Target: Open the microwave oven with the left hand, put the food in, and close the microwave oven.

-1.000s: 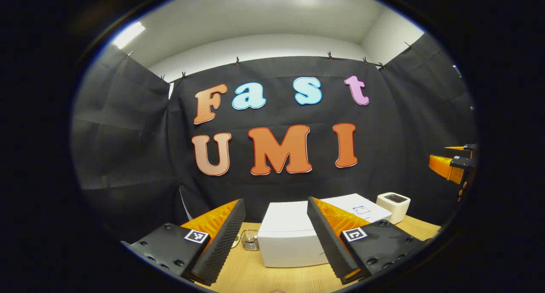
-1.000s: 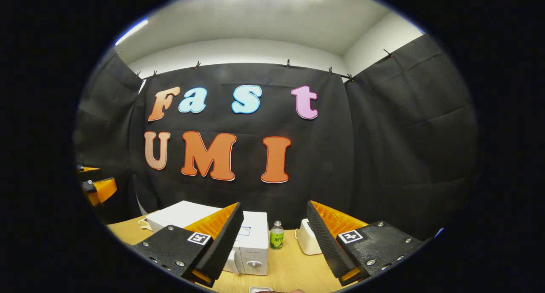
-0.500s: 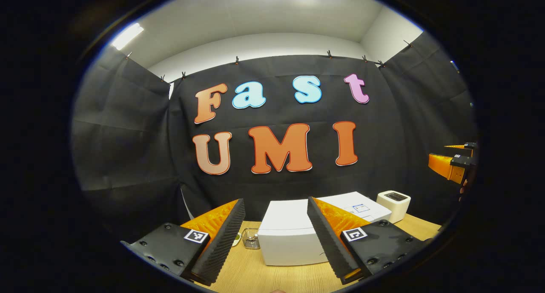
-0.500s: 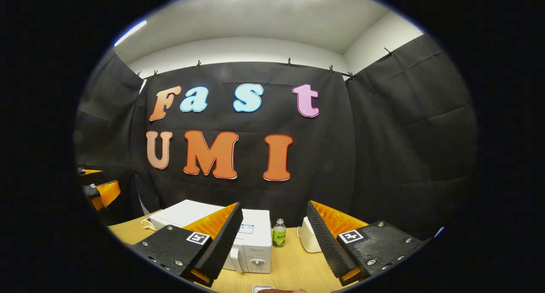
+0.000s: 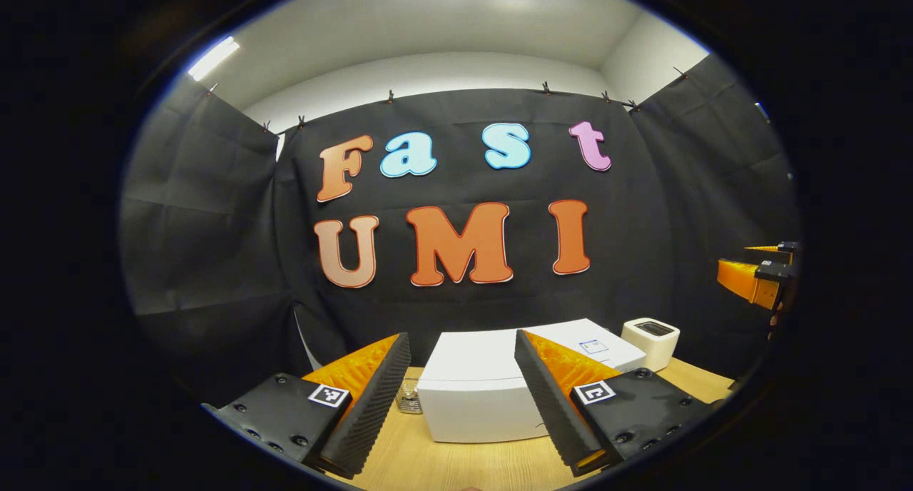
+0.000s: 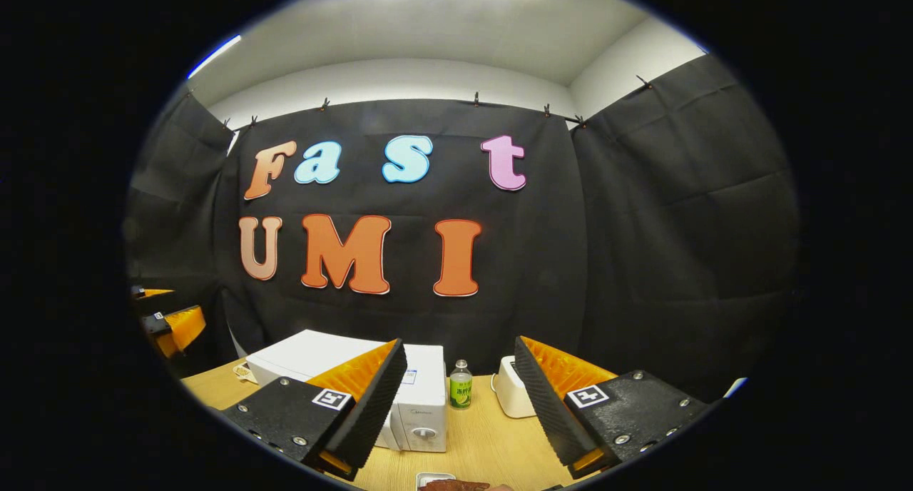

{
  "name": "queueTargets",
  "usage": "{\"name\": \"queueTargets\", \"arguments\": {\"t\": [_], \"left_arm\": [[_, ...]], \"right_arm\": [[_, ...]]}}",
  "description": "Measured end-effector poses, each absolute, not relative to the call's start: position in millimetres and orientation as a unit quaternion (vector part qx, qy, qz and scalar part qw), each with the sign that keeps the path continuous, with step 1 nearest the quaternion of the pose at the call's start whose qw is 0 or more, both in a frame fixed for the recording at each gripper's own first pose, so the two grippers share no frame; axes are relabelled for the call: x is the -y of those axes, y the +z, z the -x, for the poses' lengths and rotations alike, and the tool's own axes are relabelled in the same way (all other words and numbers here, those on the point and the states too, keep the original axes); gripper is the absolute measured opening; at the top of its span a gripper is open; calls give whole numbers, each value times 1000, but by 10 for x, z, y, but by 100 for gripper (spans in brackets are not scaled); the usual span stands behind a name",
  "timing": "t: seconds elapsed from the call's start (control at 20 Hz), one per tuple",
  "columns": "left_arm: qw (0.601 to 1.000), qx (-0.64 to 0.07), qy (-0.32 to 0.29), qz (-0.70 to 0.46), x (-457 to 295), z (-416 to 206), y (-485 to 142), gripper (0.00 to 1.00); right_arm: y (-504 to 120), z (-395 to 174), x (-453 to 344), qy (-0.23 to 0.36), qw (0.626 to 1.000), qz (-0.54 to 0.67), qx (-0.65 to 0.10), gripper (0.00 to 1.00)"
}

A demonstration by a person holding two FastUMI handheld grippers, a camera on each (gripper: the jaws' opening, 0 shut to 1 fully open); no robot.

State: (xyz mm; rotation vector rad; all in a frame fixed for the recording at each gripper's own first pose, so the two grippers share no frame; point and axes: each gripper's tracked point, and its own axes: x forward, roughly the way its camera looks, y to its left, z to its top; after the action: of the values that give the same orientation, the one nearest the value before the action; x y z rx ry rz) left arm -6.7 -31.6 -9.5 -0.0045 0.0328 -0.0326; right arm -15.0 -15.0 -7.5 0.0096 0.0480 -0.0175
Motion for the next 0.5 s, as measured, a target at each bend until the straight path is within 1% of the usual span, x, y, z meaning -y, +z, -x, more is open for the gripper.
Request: {"name": "queueTargets", "arguments": {"t": [0.2,0.25,0.3,0.35,0.4,0.5], "left_arm": [[999,-19,-37,6,569,21,-199,94],[999,-27,-44,7,667,0,-296,98],[998,-36,-54,7,782,4,-414,94],[997,-43,-64,6,906,3,-496,99],[996,-48,-74,6,1027,-26,-557,94],[994,-52,-98,-4,1279,-47,-697,94]], "right_arm": [[-126,181,251,-17,999,-5,-29,94],[-152,176,279,-19,999,-7,-31,94],[-184,186,311,-22,999,-8,-34,94],[-207,194,342,-25,999,-9,-38,94],[-223,199,362,-26,999,-10,-40,94],[-243,216,443,-34,999,-8,-42,94]]}}
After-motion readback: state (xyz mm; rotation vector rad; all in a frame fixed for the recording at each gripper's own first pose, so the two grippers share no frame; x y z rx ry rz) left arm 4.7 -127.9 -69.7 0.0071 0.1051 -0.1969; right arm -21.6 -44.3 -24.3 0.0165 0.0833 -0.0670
